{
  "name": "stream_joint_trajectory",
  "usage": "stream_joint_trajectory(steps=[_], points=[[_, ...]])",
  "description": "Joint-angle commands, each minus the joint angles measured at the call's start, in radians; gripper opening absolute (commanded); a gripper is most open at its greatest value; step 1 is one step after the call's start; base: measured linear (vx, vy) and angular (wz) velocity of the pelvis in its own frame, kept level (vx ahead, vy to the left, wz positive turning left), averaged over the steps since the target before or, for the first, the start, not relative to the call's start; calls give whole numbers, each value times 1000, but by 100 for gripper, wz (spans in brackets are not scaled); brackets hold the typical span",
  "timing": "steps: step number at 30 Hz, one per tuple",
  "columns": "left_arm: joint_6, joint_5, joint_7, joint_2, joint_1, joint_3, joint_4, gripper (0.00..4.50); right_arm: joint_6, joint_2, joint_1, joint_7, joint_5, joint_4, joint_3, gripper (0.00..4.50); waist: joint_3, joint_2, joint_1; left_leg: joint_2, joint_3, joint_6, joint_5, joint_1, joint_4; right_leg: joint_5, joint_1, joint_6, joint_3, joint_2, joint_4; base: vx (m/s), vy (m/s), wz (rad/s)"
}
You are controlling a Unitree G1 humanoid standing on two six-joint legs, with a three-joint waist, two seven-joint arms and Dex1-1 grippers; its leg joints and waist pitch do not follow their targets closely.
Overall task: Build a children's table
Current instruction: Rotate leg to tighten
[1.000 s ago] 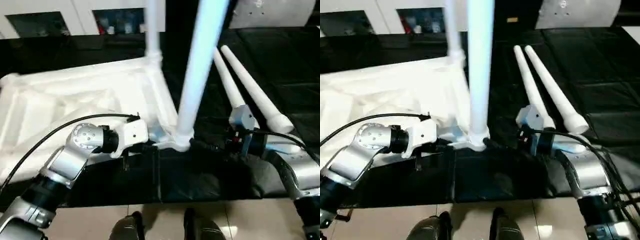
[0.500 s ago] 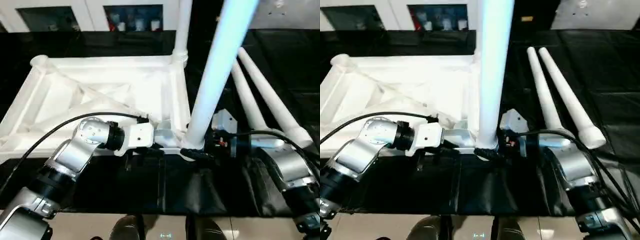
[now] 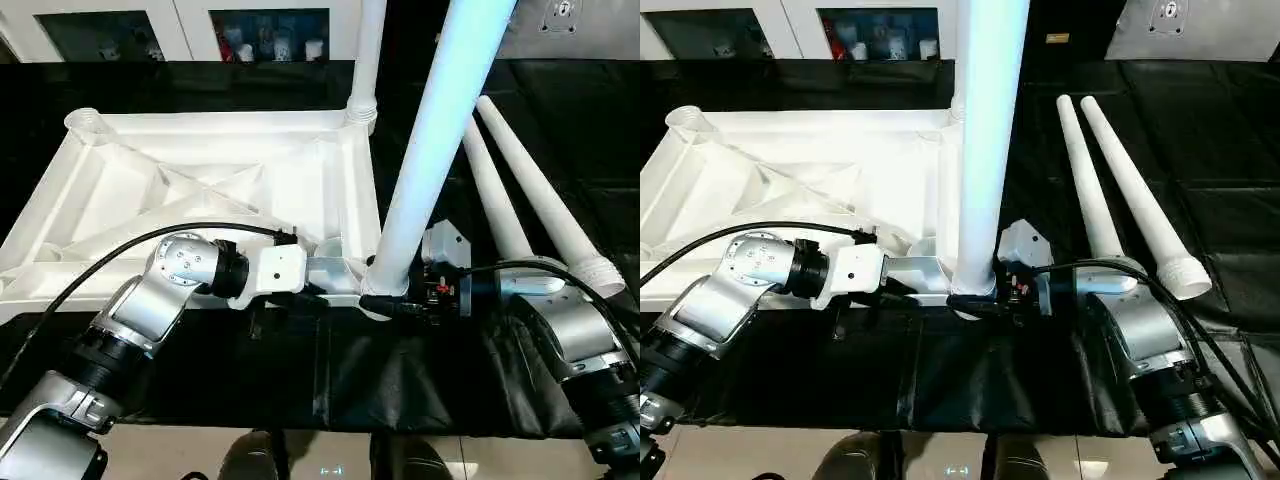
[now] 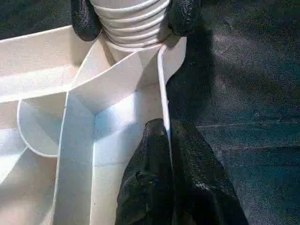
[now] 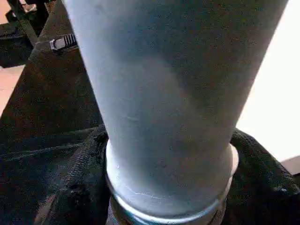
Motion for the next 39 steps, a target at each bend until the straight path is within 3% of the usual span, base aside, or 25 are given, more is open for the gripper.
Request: stream_joint_trajectory(steps=[1, 7, 10, 11, 12, 14, 16, 17, 20, 21, 22, 25, 26, 28, 31, 35, 36, 39], points=[[9, 37, -19, 7, 23, -39, 28, 0, 27, -3, 16, 24, 32, -16, -4, 279, -94, -15, -5, 61, -21, 104, -150, 10, -57, -290, 54, -220, 55, -73, -61, 0, 0, 0], [149, -1, 72, -30, 64, 14, -43, 0, 75, 36, 85, -48, 35, -63, -2, 279, -94, -10, -3, 63, -21, 106, -145, 9, -57, -263, 55, -234, 56, -73, -57, 0, 0, 0], [306, -11, 201, -86, 111, 61, -149, 0, 101, 142, 135, -248, 0, -95, -20, 279, -89, -10, -7, 65, -25, 88, -172, 8, -62, -315, 53, -222, 55, -75, -64, 0, 0, 0], [373, 0, 261, -119, 130, 73, -196, 0, 119, 196, 147, -332, -10, -103, -29, 279, -82, -5, -13, 65, -26, 68, -197, 9, -67, -364, 49, -210, 54, -74, -69, 0, 0, 0], [416, 8, 300, -142, 142, 80, -227, 0, 131, 232, 155, -386, -16, -108, -35, 279, -79, -10, -24, 61, -32, 48, -230, 3, -71, -437, 53, -185, 49, -76, -75, 0, 0, 0], [488, 24, 369, -187, 159, 89, -275, 0, 145, 293, 163, -478, -31, -110, -41, 279, -73, -10, -38, 55, -36, 37, -260, 3, -73, -507, 52, -147, 47, -74, -83, 0, 0, 0], [522, 34, 406, -216, 165, 92, -295, 0, 139, 322, 163, -516, -41, -104, -39, 279, -69, -9, -53, 51, -35, 34, -312, 12, -70, -585, 40, -116, 47, -74, -99, 0, 0, 0], [589, 60, 489, -289, 174, 97, -335, 0, 135, 390, 161, -620, -69, -89, -44, 279, -69, -12, -55, 51, -35, 32, -314, 12, -70, -595, 39, -109, 48, -74, -100, 0, 0, 0], [624, 90, 560, -364, 175, 86, -357, 0, 134, 454, 149, -720, -89, -65, -59, 278, -62, -10, -60, 45, -39, 28, -353, 17, -69, -685, 28, -68, 41, -72, -116, 0, 0, 0], [641, 104, 595, -404, 177, 62, -371, 0, 130, 495, 145, -766, -97, -53, -75, 278, -62, -21, -65, 45, -40, 24, -366, 16, -70, -702, 28, -53, 39, -71, -120, 0, 0, 0], [645, 106, 599, -409, 178, 57, -376, 0, 130, 502, 145, -773, -99, -52, -78, 278, -61, -13, -65, 45, -44, 17, -386, 18, -71, -719, 26, -42, 36, -73, -121, 0, 0, 0], [629, 115, 583, -385, 180, 35, -371, 0, 114, 495, 146, -784, -97, -59, -97, 313, -61, -9, -68, 47, -49, 17, -415, 17, -76, -685, 28, -35, 32, -72, -123, 0, 0, 0], [627, 114, 576, -371, 179, 31, -371, 0, 111, 489, 148, -782, -95, -62, -103, 313, -65, -8, -69, 49, -50, 23, -406, 13, -81, -627, 32, -44, 33, -72, -119, 0, 0, 0], [624, 111, 569, -357, 178, 34, -370, 0, 110, 478, 150, -770, -92, -65, -107, 354, -64, -8, -69, 51, -48, 29, -398, 13, -82, -587, 29, -61, 38, -72, -115, 0, 0, 0], [593, 110, 524, -317, 183, 51, -357, 0, 78, 436, 163, -725, -107, -83, -117, 367, -68, -7, -68, 52, -46, 36, -375, 7, -82, -535, 36, -83, 43, -74, -108, 0, 0, 0], [570, 106, 497, -291, 187, 55, -347, 0, 54, 406, 168, -698, -112, -91, -128, 397, -75, -7, -66, 54, -38, 59, -300, 3, -77, -417, 42, -138, 50, -74, -94, 0, 0, 0], [534, 94, 473, -258, 187, 63, -317, 0, 39, 355, 176, -619, -73, -112, -147, 423, -76, -7, -65, 55, -37, 64, -289, 4, -76, -408, 43, -147, 50, -74, -92, 0, 0, 0], [458, 81, 424, -201, 178, 68, -264, 0, 25, 257, 187, -482, -29, -138, -157, 444, -79, -9, -57, 52, -34, 90, -265, 4, -72, -379, 50, -152, 49, -70, -92, 0, 0, 0]])
